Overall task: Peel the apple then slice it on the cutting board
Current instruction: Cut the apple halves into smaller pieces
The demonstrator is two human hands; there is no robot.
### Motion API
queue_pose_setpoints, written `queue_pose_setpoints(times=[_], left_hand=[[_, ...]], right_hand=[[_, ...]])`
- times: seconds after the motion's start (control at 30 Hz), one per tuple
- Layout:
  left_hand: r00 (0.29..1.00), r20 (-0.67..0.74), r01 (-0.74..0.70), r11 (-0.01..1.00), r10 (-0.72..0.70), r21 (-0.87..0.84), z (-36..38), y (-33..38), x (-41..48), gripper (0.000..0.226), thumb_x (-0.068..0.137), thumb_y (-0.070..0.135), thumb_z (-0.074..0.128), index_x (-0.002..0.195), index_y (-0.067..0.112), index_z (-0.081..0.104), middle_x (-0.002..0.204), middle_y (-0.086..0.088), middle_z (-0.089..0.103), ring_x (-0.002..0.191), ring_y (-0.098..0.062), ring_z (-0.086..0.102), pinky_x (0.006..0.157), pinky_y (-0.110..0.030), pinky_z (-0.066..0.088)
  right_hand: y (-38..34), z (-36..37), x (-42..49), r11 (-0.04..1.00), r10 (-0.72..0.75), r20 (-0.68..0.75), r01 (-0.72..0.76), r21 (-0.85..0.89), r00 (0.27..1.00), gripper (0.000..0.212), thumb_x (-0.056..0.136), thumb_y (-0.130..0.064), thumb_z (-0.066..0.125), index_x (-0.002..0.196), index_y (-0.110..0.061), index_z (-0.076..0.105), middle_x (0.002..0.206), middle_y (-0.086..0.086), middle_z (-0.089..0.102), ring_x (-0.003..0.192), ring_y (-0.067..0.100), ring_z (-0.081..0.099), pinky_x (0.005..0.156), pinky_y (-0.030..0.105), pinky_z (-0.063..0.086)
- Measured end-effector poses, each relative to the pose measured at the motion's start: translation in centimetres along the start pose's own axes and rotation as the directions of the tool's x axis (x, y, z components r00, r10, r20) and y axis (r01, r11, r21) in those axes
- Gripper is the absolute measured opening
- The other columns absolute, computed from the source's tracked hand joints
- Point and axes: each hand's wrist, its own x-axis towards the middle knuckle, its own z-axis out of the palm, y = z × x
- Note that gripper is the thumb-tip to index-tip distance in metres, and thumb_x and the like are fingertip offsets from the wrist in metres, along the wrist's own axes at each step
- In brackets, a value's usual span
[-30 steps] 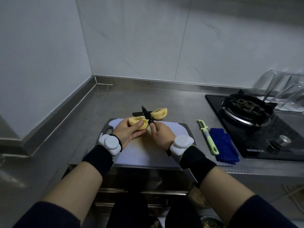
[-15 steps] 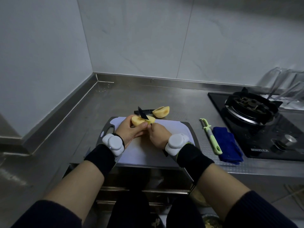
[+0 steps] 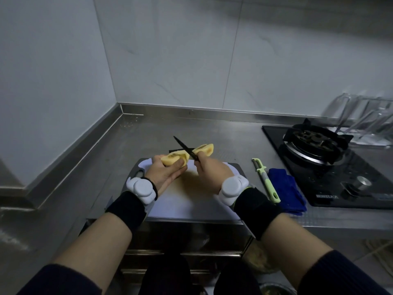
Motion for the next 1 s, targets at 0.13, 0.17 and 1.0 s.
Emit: queue_pose_setpoints(times=[0.13,0.17,1.0], left_hand=[[0.998,-0.048,-0.031,0.999,0.029,-0.029,0.6,-0.2,0.2,0.065,0.087,-0.001,0.062,0.138,0.017,0.026,0.129,-0.014,0.048,0.123,-0.035,0.053,0.097,-0.041,0.048],[0.998,-0.049,-0.033,0.999,0.031,-0.037,0.5,-0.2,0.4,0.070,0.089,-0.001,0.060,0.144,0.018,0.022,0.131,-0.013,0.046,0.125,-0.035,0.051,0.097,-0.041,0.047],[0.990,-0.069,-0.102,0.958,0.125,0.269,-0.1,-1.3,1.0,0.077,0.066,0.019,0.085,0.128,0.008,0.040,0.107,-0.012,0.065,0.097,-0.031,0.068,0.097,-0.050,0.051]], right_hand=[[-0.6,0.3,-0.3,0.993,-0.082,-0.074,0.076,-0.085,0.994,0.007,0.099,-0.018,0.039,0.105,-0.016,0.043,0.087,0.003,0.057,0.070,0.029,0.052,0.064,0.035,0.041],[-0.6,0.2,-0.5,0.990,-0.092,-0.069,0.084,-0.111,0.993,0.008,0.099,-0.016,0.040,0.106,-0.015,0.043,0.091,0.004,0.056,0.070,0.029,0.049,0.064,0.034,0.040],[-0.6,2.3,0.6,0.955,-0.052,0.117,0.083,-0.284,0.992,0.030,0.095,-0.010,0.043,0.125,-0.013,0.036,0.119,0.010,0.054,0.099,0.033,0.060,0.081,0.045,0.051]])
